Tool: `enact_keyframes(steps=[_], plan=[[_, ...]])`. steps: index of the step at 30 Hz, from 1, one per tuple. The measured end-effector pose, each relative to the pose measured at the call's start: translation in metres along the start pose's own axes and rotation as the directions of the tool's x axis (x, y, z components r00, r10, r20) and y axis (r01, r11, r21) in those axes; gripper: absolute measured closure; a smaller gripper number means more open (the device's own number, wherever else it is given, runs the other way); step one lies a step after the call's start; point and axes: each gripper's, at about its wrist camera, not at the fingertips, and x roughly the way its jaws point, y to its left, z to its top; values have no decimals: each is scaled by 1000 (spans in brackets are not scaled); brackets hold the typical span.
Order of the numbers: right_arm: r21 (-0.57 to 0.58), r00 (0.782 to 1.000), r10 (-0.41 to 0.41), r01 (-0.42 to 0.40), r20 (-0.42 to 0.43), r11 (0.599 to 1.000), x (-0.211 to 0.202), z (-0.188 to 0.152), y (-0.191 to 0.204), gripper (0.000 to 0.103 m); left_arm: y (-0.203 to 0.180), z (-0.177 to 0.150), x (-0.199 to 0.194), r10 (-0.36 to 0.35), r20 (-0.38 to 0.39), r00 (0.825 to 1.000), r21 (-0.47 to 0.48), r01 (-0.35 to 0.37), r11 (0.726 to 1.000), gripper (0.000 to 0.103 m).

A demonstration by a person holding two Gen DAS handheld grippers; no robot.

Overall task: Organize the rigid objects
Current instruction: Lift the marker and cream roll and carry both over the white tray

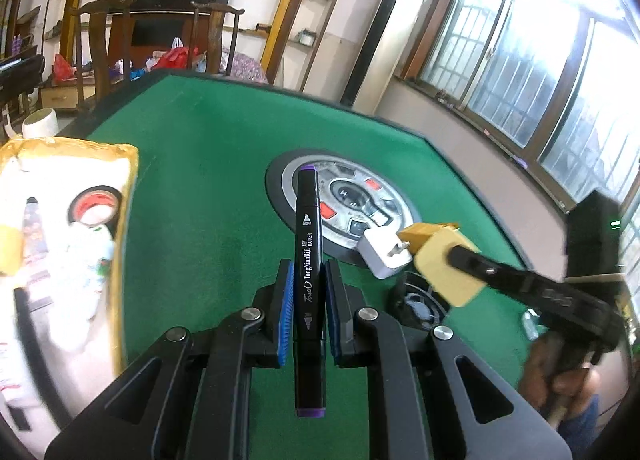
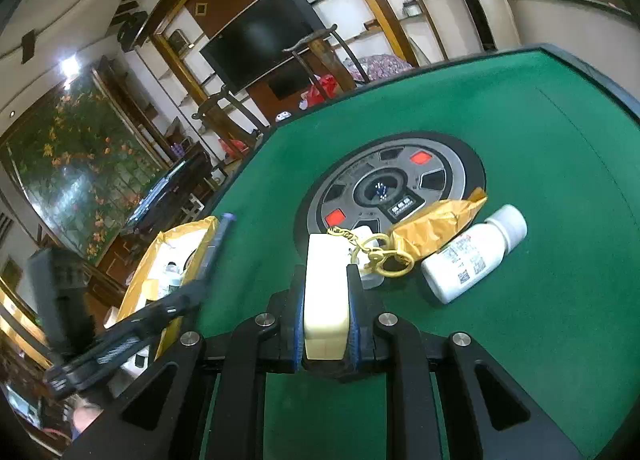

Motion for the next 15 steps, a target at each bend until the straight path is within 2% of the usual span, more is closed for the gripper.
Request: enact_keyframes(steps=[6,15], plan=[[-6,999,34,-34,-4,999,-1,-4,23,88,20,3,-45,5,60,998,-28,-4,1000,91],[-80,993,107,-111,-54,991,16,-1,81,87,79,-1,-88,87,133,987,-133,-70,989,91]])
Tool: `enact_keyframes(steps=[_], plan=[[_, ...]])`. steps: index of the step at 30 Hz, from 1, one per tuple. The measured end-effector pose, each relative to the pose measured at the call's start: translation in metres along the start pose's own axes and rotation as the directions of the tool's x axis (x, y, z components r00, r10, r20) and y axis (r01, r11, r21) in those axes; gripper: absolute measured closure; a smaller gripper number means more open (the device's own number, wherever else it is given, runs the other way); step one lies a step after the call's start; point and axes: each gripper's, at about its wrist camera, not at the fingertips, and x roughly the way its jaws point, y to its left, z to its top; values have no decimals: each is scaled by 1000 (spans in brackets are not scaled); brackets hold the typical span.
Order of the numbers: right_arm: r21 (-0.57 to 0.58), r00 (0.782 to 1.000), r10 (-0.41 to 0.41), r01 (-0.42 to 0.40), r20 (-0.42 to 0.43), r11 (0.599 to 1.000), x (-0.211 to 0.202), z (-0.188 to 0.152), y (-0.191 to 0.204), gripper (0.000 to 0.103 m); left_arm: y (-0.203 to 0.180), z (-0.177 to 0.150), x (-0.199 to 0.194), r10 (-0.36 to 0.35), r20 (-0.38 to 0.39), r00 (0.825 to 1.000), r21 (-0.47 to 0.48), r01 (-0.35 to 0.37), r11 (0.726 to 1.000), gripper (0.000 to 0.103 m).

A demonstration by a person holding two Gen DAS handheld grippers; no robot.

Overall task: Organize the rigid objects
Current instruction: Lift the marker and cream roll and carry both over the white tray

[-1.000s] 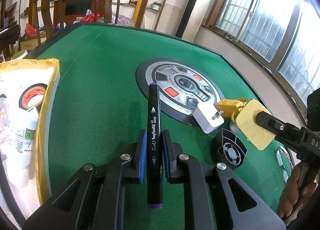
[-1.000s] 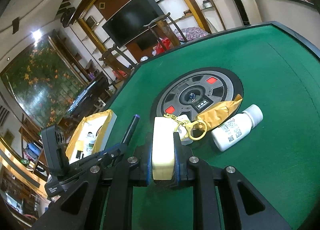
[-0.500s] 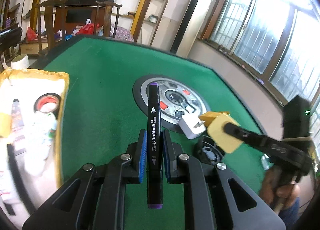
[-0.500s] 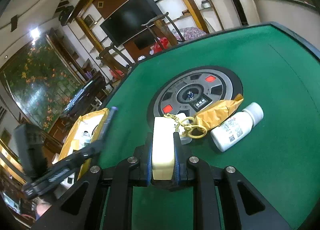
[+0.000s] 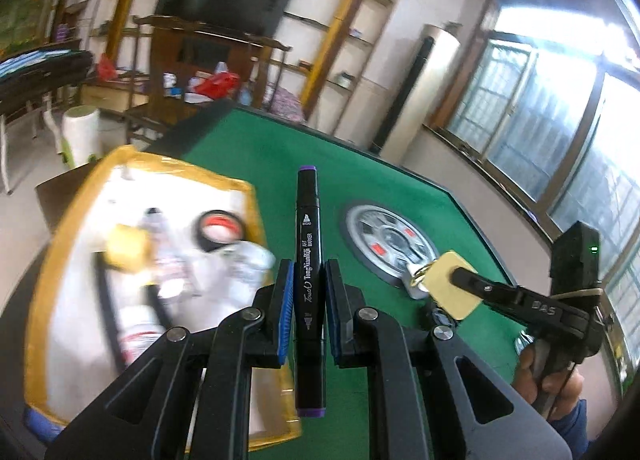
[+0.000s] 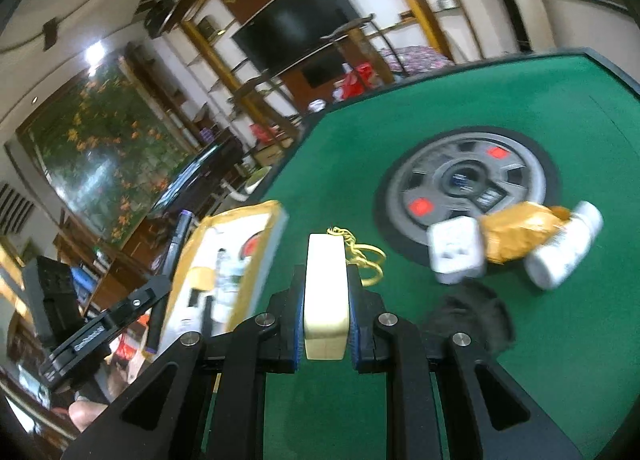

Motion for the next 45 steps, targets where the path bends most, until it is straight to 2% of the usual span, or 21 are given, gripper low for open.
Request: enact_keyframes(steps=[5,11,17,21,27,31,36,45], plan=[[-64,999,36,-37,-18,997,20,7,37,87,40,1,-8,48,9,999,-66,-47,997,91],[-119,995,70,-78,-68,990,56,9,76,87,68,-2,-9,87,13,996,-118,-85,989,91],[-149,990,80,-97,-114,984,87,8,103,87,89,-6,-8,116,12,993,-159,-113,981,91],[-166,987,59,-83,-148,983,116,11,119,87,104,-8,-5,151,-9,988,-196,-150,969,91],[-186,980,18,-56,-196,981,158,6,132,87,114,-17,0,178,-56,982,-208,-186,960,91],[-213,975,-27,-22,-222,977,181,-1,138,87,112,-20,-1,190,-58,980,-193,-198,961,91],[-241,966,-64,2,-251,970,192,-9,136,87,109,-20,-2,210,-62,976,-180,-218,959,91],[-231,958,-60,-6,-281,973,188,-8,134,87,113,-17,-2,214,-67,975,-184,-223,957,90]])
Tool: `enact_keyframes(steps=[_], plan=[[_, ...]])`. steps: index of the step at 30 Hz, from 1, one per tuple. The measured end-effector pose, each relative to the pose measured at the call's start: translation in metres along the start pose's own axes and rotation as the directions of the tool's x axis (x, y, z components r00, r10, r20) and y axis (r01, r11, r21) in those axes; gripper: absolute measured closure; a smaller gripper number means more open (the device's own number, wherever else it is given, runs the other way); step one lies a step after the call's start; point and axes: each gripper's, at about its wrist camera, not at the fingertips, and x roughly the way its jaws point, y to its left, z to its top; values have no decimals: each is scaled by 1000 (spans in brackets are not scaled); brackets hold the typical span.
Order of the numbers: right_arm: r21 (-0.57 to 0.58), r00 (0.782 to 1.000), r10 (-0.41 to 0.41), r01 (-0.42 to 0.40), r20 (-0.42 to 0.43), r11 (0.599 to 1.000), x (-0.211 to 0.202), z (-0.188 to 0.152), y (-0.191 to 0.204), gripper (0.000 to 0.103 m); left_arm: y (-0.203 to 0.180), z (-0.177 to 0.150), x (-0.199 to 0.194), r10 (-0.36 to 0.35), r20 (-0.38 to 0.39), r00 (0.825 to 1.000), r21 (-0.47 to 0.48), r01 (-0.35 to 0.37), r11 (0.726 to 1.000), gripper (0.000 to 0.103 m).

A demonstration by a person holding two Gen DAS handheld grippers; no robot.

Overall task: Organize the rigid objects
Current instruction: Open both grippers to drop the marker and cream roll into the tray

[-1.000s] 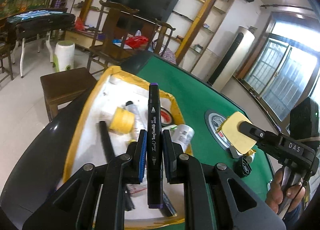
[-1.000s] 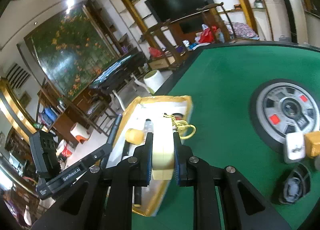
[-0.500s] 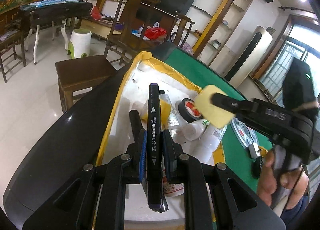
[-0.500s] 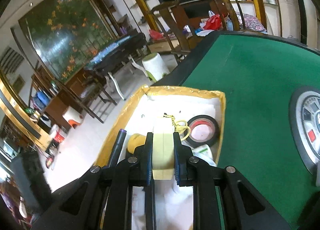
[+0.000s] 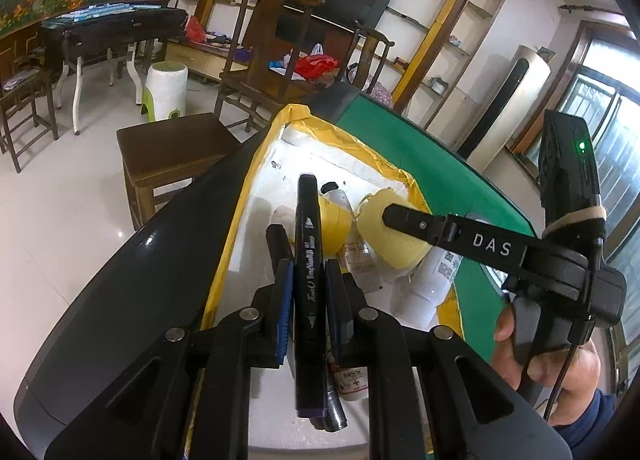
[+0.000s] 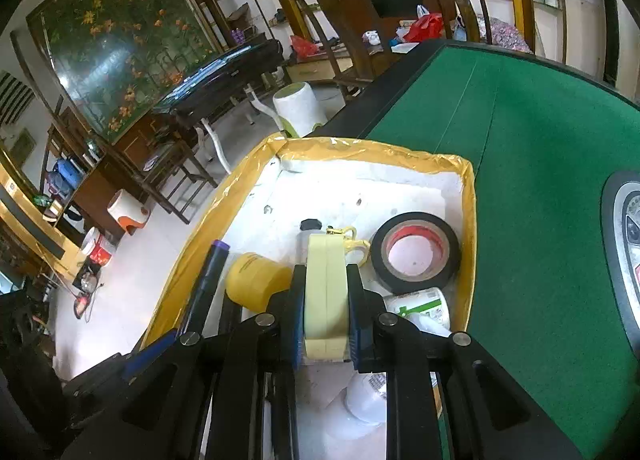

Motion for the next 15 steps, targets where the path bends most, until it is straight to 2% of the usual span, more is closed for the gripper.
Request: enact_keyframes(steps=[4,5,6,7,9,15], plan=[[-1,1000,16,-16,-17,1000,-2,-1,-1,87,0,2,-1,-4,-7,1000,2,4,1000,86],[-5,1000,14,-14,-15,1000,-3,0,0,85,1,2,-2,-16,-12,1000,-8,15,1000,76],[-10,1000,16,-16,-8,1000,-4,0,2,82,2,3,-3,-20,-14,1000,-15,20,1000,59],[-15,1000,15,-15,-3,1000,-6,0,5,80,2,3,-4,-23,-11,1000,-22,23,1000,53],[-23,1000,10,-9,16,1000,-12,0,7,75,1,3,-11,-32,16,999,-18,33,999,50],[-35,998,33,-31,61,999,-37,-7,10,74,-7,4,-22,-52,27,998,3,52,999,50]])
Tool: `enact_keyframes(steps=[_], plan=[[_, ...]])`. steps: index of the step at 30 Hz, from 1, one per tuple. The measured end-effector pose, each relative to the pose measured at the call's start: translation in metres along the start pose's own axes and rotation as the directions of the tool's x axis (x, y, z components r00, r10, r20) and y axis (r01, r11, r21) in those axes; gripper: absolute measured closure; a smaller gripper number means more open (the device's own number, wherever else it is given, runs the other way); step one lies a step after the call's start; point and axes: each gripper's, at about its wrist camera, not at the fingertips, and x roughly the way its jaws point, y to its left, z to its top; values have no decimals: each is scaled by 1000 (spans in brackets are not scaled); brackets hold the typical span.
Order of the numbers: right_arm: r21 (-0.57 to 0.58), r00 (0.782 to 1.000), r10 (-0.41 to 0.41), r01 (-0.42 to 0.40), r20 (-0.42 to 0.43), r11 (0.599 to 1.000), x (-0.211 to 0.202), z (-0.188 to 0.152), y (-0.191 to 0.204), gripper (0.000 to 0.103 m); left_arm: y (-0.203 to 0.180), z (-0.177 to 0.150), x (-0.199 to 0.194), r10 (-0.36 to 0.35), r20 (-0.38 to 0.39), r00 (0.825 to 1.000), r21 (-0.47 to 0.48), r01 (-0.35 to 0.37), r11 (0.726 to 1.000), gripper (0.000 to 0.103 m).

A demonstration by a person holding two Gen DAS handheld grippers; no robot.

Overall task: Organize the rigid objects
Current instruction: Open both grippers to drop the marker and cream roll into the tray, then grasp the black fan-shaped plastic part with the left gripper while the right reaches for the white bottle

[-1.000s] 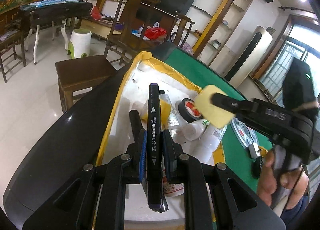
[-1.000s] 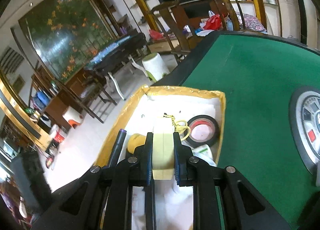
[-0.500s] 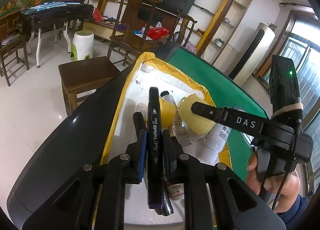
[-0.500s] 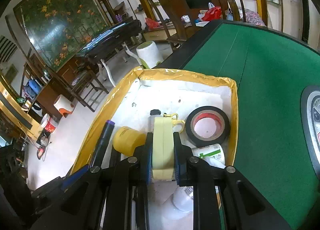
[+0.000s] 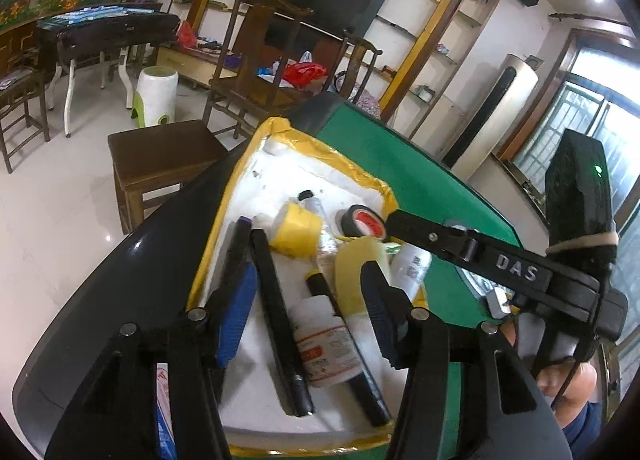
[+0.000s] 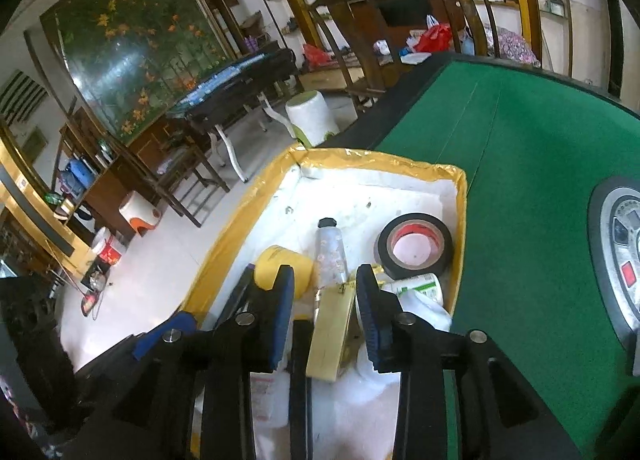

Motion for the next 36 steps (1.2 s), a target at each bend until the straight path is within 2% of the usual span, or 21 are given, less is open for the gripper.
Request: enact_keyframes(steps=[9,13,14,17,19,20,23,25,26,28,29,32,36], plan=[[61,998,29,-32,56,998,-49,-26,-32,74,-38,-6,-5,-37,-1,999,60,37,998,50],[108,994,14,-26,104,994,-79,-37,-61,67,-69,-11,-5,-65,-19,998,120,67,990,50],[122,993,-2,-13,121,992,-91,-41,-75,66,-79,-13,-4,-75,-29,997,141,78,987,49],[166,986,-58,32,157,986,-121,-51,-110,65,-104,-20,0,-99,-62,993,177,108,978,37],[225,975,-126,83,181,971,-143,-58,-143,65,-124,-28,5,-116,-95,989,211,134,968,36],[263,968,-155,100,198,960,-154,-61,-160,65,-136,-31,10,-124,-118,985,230,148,962,36],[422,936,-265,149,233,894,-185,-76,-223,65,-170,-45,28,-145,-195,970,270,195,943,36],[516,909,-342,179,239,838,-201,-88,-260,65,-195,-57,40,-163,-251,954,301,237,924,36],[573,901,-376,196,215,796,-206,-94,-278,65,-207,-63,47,-167,-277,946,325,256,910,36],[650,909,-369,163,193,742,-211,-100,-297,65,-235,-79,57,-167,-331,929,395,297,869,36],[683,922,-331,109,203,722,-212,-103,-306,65,-252,-88,65,-152,-357,922,446,311,839,36],[707,940,-280,61,198,705,-206,-103,-311,65,-279,-105,76,-109,-372,922,539,310,783,36],[675,952,-242,53,189,736,-197,-93,-300,65,-300,-118,90,-55,-344,937,622,271,735,36]])
